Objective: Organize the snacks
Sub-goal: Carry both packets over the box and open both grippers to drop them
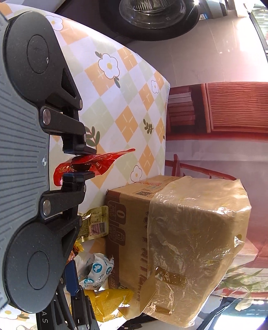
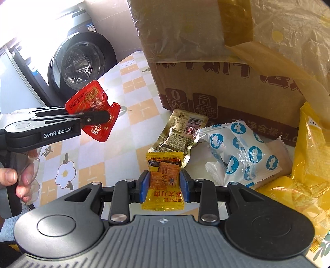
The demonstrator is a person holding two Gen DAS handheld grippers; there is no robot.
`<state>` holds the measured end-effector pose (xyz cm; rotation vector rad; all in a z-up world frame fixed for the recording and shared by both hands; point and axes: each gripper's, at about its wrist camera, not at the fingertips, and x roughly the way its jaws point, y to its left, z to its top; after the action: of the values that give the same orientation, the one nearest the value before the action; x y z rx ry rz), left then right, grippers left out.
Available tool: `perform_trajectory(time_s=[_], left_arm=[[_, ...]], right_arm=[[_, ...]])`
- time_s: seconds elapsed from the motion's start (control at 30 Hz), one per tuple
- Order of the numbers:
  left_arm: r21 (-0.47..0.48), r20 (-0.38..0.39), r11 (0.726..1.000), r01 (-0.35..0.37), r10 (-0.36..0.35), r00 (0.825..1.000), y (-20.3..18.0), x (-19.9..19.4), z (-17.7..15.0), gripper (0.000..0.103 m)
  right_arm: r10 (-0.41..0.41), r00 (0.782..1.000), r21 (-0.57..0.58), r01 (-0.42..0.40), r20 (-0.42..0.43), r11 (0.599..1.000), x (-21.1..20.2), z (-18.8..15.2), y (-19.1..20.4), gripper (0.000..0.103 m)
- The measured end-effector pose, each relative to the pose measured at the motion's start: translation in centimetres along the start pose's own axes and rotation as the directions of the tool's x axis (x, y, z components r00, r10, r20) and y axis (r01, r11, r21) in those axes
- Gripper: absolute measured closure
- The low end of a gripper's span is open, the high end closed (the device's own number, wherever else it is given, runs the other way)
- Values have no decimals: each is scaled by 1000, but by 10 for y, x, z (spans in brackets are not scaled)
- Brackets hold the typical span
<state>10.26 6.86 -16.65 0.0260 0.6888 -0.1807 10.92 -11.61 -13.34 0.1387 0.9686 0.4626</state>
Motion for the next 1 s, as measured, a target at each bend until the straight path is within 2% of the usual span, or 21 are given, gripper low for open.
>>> perform_trajectory(time_s=[0.23,0.3,0.4,0.53,0.7,0.9,1.0], left_arm=[[-33,67,999,-21,23,998,-3,-29,19,86],[-31,101,998,-45,48,994,-6,-38,26,86],[-50,149,998,-29,36,988,-8,-51,39,86],[-28,217,1000,5,2,976,-19,-68,59,86],[11,291,998,62,-62,955,-40,-87,86,86],[57,362,992,116,-129,923,-67,-91,123,86],[83,383,987,136,-158,910,-81,-85,143,86]], right_arm=[[-1,992,-33,5,126,999,-32,16,10,70],[-7,985,-48,16,170,999,-44,23,13,70],[-20,969,-58,35,246,998,-64,33,14,70],[-42,937,-47,62,347,997,-94,48,10,70],[-68,883,-35,94,464,995,-129,65,3,70],[-107,826,-28,147,553,989,-156,91,-10,70],[-120,806,-26,166,580,986,-158,105,-16,70]])
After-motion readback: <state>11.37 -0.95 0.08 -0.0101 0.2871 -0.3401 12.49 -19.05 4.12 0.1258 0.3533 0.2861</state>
